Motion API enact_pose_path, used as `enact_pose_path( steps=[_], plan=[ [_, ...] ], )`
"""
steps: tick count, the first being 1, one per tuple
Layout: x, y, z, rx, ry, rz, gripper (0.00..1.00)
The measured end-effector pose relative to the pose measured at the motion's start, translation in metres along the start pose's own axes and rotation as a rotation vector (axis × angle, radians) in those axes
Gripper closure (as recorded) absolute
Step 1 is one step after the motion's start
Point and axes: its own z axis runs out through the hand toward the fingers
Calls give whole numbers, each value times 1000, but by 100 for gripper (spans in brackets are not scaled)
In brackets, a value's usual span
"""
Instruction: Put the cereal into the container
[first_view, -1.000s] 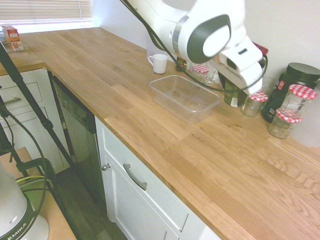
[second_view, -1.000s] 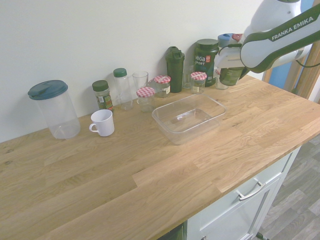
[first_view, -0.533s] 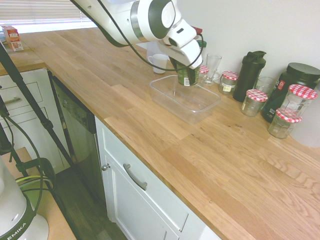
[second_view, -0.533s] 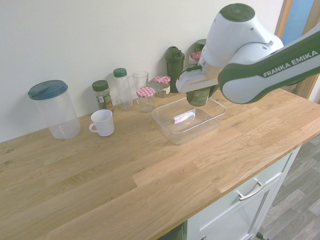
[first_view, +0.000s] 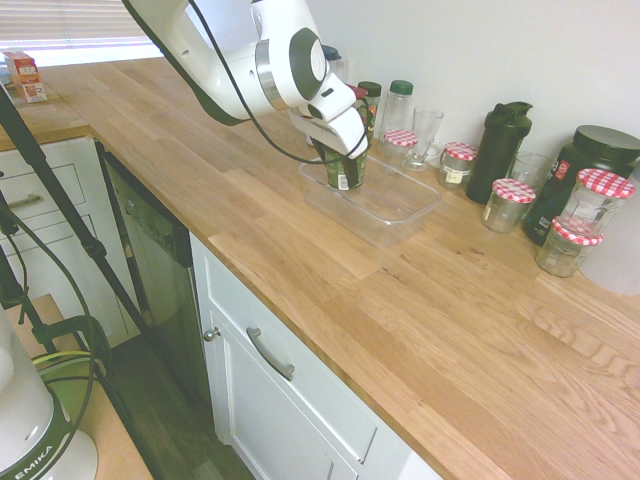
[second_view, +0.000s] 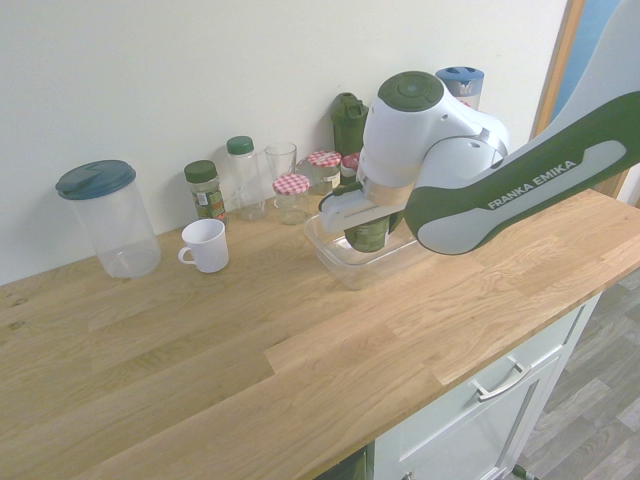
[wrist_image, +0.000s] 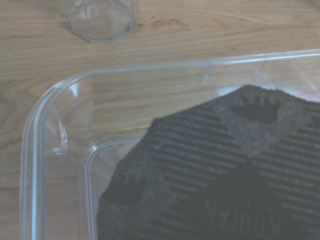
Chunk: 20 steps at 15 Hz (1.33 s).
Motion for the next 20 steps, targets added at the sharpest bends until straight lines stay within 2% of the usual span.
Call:
enact_pose_path(
  steps=[14,15,20],
  plan=[
    [18,-19,52,-26,-70,39,100],
    [18,-18,54,-27,-72,39,0],
    [20,-16,58,-34,-78,42,0]
  ],
)
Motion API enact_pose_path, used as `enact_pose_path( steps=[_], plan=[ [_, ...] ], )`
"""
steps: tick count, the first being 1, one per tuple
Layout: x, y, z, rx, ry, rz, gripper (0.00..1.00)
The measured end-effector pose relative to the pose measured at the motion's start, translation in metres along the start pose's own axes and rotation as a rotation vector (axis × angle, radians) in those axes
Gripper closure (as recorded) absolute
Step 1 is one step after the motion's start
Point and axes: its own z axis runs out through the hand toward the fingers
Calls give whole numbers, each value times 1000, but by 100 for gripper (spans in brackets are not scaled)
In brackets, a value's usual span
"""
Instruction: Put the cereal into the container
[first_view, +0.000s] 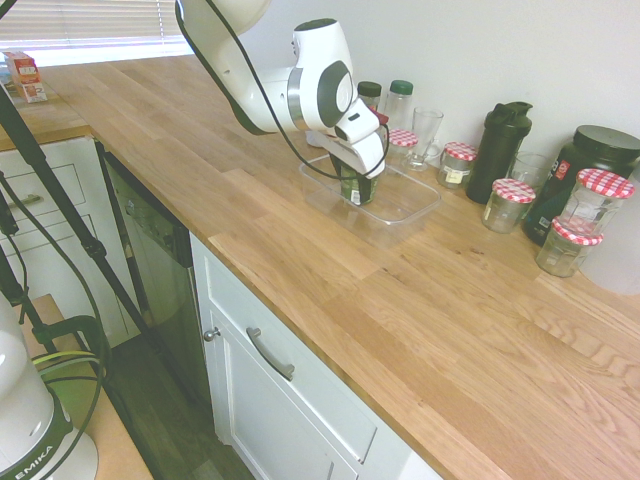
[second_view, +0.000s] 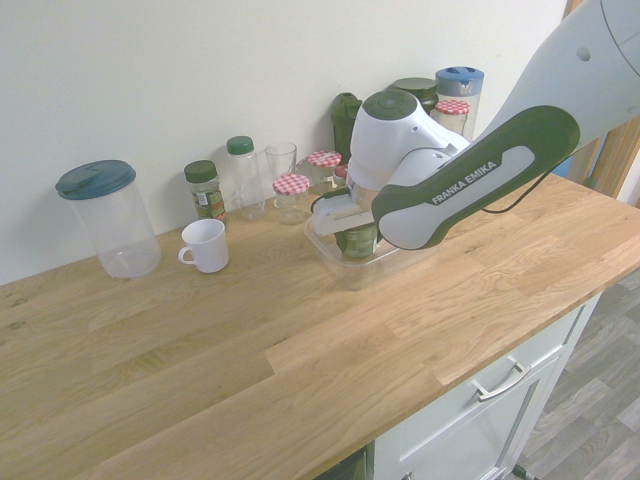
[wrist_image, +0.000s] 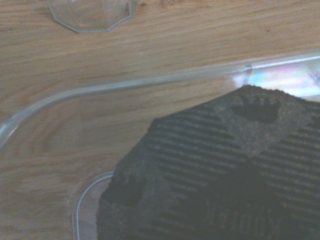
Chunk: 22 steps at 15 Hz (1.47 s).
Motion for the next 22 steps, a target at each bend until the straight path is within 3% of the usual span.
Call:
enact_pose_path(
  steps=[8,14,22],
  plan=[
    [-2,0,0,-3,-7,-23,0],
    [-11,28,-31,-16,-6,-30,0],
    [-31,65,-154,70,46,-34,0]
  ],
)
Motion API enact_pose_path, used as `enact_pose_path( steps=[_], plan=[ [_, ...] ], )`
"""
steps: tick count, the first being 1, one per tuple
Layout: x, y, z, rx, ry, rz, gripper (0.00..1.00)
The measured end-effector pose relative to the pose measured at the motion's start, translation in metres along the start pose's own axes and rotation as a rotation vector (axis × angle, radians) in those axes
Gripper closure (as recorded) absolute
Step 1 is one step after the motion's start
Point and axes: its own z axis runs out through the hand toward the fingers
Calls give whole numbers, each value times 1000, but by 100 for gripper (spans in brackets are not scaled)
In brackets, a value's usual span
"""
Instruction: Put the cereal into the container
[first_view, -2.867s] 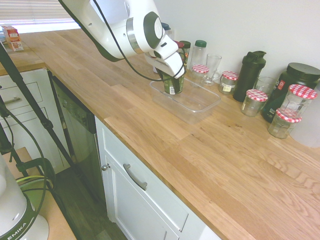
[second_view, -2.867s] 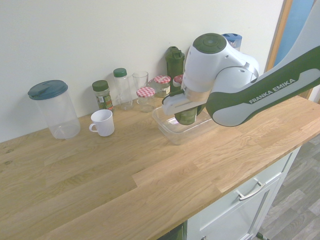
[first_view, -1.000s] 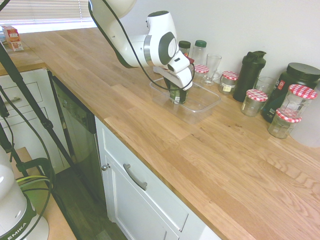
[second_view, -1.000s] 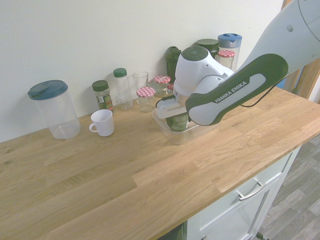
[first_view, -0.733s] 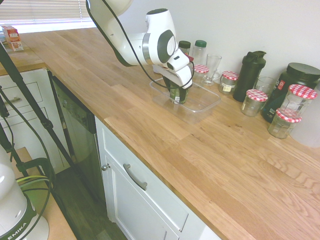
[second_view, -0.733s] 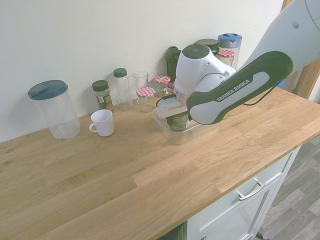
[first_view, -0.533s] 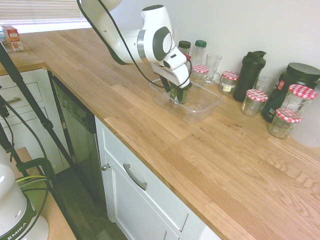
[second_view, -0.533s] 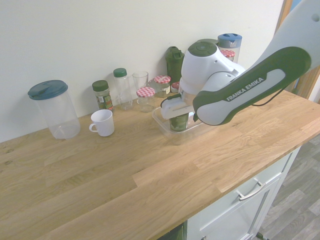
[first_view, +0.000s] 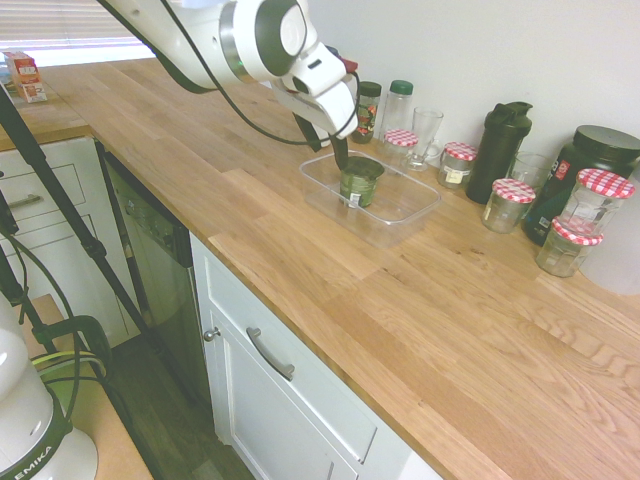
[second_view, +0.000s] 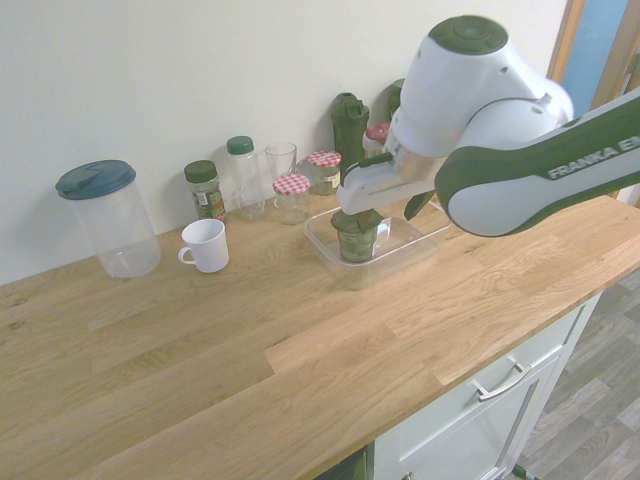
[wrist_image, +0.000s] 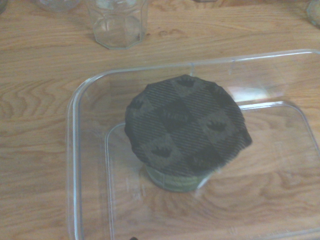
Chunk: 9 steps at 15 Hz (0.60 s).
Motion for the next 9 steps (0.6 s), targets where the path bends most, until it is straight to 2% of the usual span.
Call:
enact_pose_path(
  steps=[3,9],
  plan=[
    [12,28,-26,-35,-7,1,0],
    [54,84,-25,-193,-138,-51,0]
  ],
)
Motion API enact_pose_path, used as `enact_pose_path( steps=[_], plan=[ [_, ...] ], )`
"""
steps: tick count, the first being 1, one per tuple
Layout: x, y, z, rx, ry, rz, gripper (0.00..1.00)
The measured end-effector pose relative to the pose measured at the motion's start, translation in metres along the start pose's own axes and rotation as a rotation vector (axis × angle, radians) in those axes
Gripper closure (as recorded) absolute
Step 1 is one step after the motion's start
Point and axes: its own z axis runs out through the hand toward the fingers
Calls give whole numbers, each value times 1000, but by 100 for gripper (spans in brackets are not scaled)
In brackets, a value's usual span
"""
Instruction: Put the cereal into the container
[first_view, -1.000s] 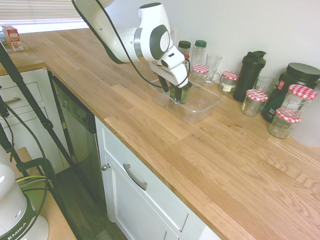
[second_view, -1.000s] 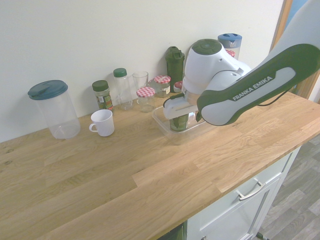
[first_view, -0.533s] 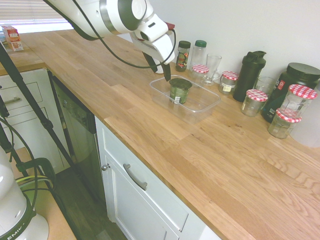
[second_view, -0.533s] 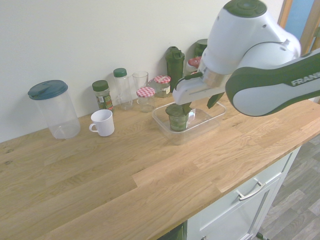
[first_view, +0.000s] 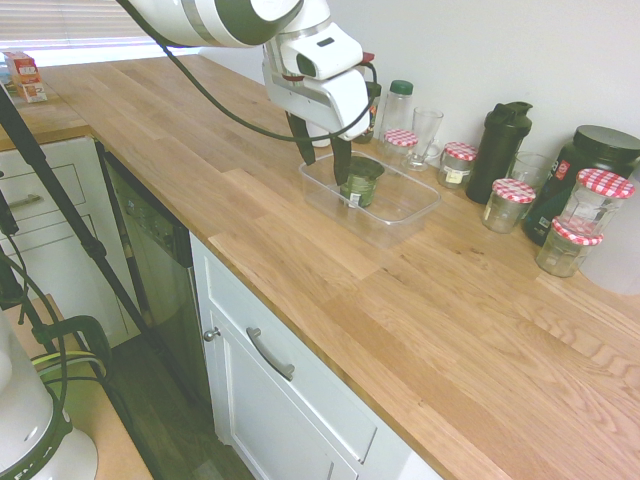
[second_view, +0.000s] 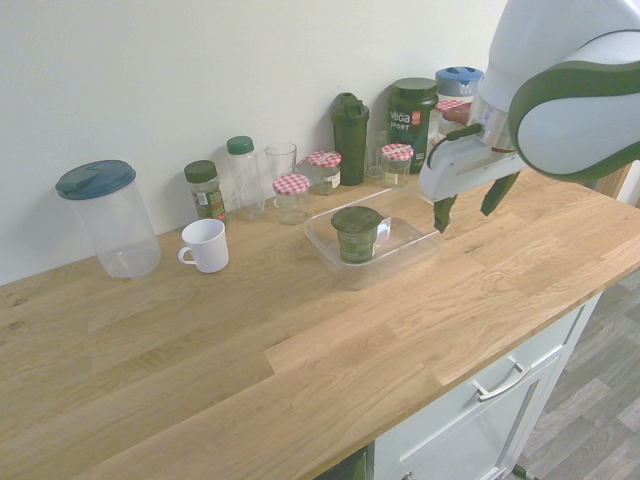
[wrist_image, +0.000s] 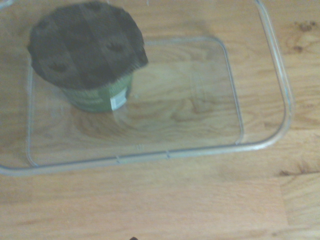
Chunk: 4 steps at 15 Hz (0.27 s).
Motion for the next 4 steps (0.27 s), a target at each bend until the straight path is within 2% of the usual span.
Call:
enact_pose_path(
  steps=[4],
  plan=[
    [-1,14,9,-82,-67,-13,0]
  ],
)
